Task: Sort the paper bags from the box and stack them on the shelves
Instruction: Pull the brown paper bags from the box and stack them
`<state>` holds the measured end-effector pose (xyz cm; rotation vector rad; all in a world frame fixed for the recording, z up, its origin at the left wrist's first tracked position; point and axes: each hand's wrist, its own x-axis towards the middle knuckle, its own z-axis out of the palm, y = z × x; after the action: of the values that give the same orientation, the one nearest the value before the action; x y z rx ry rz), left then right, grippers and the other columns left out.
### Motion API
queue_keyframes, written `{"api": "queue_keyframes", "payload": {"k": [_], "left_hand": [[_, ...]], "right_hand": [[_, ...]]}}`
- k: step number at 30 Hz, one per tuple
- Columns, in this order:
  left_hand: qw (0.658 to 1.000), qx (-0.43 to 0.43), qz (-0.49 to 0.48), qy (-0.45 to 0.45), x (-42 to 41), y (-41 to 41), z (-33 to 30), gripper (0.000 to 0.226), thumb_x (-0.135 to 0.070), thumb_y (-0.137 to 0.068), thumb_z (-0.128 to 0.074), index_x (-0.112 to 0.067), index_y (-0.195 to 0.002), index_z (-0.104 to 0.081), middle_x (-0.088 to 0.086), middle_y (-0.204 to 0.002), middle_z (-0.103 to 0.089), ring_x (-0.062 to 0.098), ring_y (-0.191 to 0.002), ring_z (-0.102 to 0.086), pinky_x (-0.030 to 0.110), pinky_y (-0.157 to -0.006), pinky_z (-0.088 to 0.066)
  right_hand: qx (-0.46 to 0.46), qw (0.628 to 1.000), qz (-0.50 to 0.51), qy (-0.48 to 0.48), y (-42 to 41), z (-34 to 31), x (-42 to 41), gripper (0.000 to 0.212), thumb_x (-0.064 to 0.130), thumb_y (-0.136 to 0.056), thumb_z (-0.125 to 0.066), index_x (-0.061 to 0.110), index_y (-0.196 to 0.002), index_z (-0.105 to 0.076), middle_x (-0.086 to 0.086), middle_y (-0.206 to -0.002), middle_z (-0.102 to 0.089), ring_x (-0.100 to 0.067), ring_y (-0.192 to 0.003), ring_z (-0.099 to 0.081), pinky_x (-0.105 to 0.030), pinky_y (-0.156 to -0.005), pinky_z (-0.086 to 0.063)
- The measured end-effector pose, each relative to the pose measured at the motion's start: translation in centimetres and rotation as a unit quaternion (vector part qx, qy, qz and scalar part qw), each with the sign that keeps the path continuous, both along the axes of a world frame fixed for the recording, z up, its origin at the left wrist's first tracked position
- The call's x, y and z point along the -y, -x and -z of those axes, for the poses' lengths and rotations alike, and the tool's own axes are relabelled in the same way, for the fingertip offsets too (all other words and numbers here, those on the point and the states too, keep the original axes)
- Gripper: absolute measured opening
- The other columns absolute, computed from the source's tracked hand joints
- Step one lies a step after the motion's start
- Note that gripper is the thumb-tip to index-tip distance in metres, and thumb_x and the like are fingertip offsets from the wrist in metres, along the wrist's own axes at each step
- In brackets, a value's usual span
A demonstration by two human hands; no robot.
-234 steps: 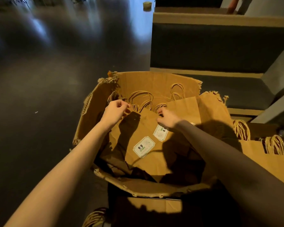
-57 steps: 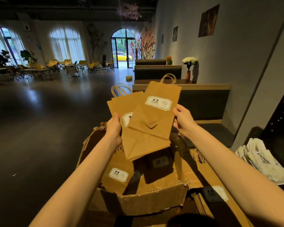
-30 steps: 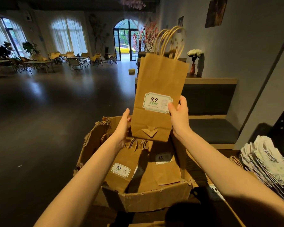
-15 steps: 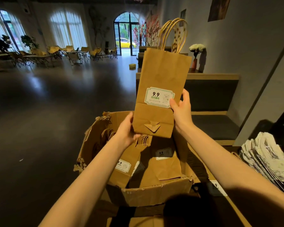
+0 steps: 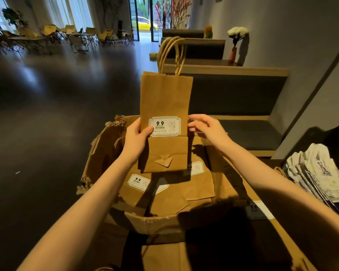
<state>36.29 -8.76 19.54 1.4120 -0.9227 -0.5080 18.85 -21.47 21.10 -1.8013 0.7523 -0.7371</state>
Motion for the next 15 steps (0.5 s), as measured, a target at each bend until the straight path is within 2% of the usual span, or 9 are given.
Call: {"api": "queue_keyframes", "payload": {"k": [2, 4, 6, 8, 12, 15], "left_hand": [[0.999, -0.011, -0.046, -0.006, 0.1, -0.8, 1.5, 0.018, -0.007, -0.096, -0.048, -0.019, -0.107, -0.054, -0.001, -0.106, -0.064, 0.013, -0.097, -0.063, 0.035, -0.089, -0.052], [0.996, -0.026, -0.084, -0.008, 0.3, -1.5, 2.9, 0.019, -0.007, -0.096, -0.046, -0.018, -0.11, -0.053, 0.001, -0.111, -0.063, 0.018, -0.104, -0.062, 0.039, -0.093, -0.051], [0.994, -0.044, -0.101, -0.016, 0.7, -2.0, 4.0, 0.02, -0.007, -0.097, -0.046, -0.017, -0.112, -0.054, 0.001, -0.113, -0.063, 0.019, -0.106, -0.062, 0.042, -0.094, -0.05], [0.992, -0.06, -0.109, -0.028, 1.2, -2.5, 4.8, 0.022, -0.007, -0.096, -0.047, -0.014, -0.116, -0.055, 0.004, -0.114, -0.064, 0.021, -0.106, -0.062, 0.044, -0.095, -0.05], [0.99, -0.07, -0.113, -0.04, 2.3, -3.2, 5.5, 0.021, -0.007, -0.096, -0.047, -0.016, -0.114, -0.054, 0.001, -0.112, -0.063, 0.02, -0.105, -0.062, 0.041, -0.093, -0.05], [0.989, -0.075, -0.12, -0.038, 2.9, -3.7, 5.7, 0.022, -0.006, -0.096, -0.047, -0.014, -0.115, -0.054, 0.002, -0.113, -0.063, 0.02, -0.104, -0.062, 0.037, -0.091, -0.051]], "right_hand": [[-0.061, 0.995, 0.065, 0.054, 0.4, 2.0, 1.1, 0.035, 0.016, -0.098, -0.046, 0.013, -0.132, -0.05, -0.002, -0.125, -0.058, -0.016, -0.117, -0.054, -0.02, -0.091, -0.044], [-0.147, 0.98, 0.107, 0.082, 0.3, 4.5, 1.8, 0.041, 0.015, -0.096, -0.049, 0.013, -0.137, -0.042, -0.005, -0.135, -0.051, -0.016, -0.121, -0.051, -0.021, -0.091, -0.041], [-0.24, 0.962, 0.102, 0.076, -0.5, 7.0, 2.3, 0.054, 0.014, -0.093, -0.055, 0.012, -0.142, -0.033, -0.01, -0.141, -0.044, -0.021, -0.121, -0.05, -0.028, -0.093, -0.044], [-0.308, 0.945, 0.086, 0.068, -1.6, 9.3, 2.8, 0.065, 0.014, -0.091, -0.059, 0.01, -0.145, -0.024, -0.015, -0.145, -0.035, -0.028, -0.127, -0.045, -0.036, -0.102, -0.041], [-0.35, 0.928, 0.117, 0.06, -2.9, 11.8, 4.4, 0.076, 0.015, -0.089, -0.062, 0.005, -0.147, -0.014, -0.018, -0.15, -0.023, -0.033, -0.138, -0.027, -0.04, -0.112, -0.025], [-0.367, 0.919, 0.132, 0.066, -3.5, 12.8, 5.4, 0.074, 0.015, -0.09, -0.061, 0.003, -0.146, -0.015, -0.018, -0.15, -0.025, -0.033, -0.139, -0.027, -0.04, -0.112, -0.026]]}}
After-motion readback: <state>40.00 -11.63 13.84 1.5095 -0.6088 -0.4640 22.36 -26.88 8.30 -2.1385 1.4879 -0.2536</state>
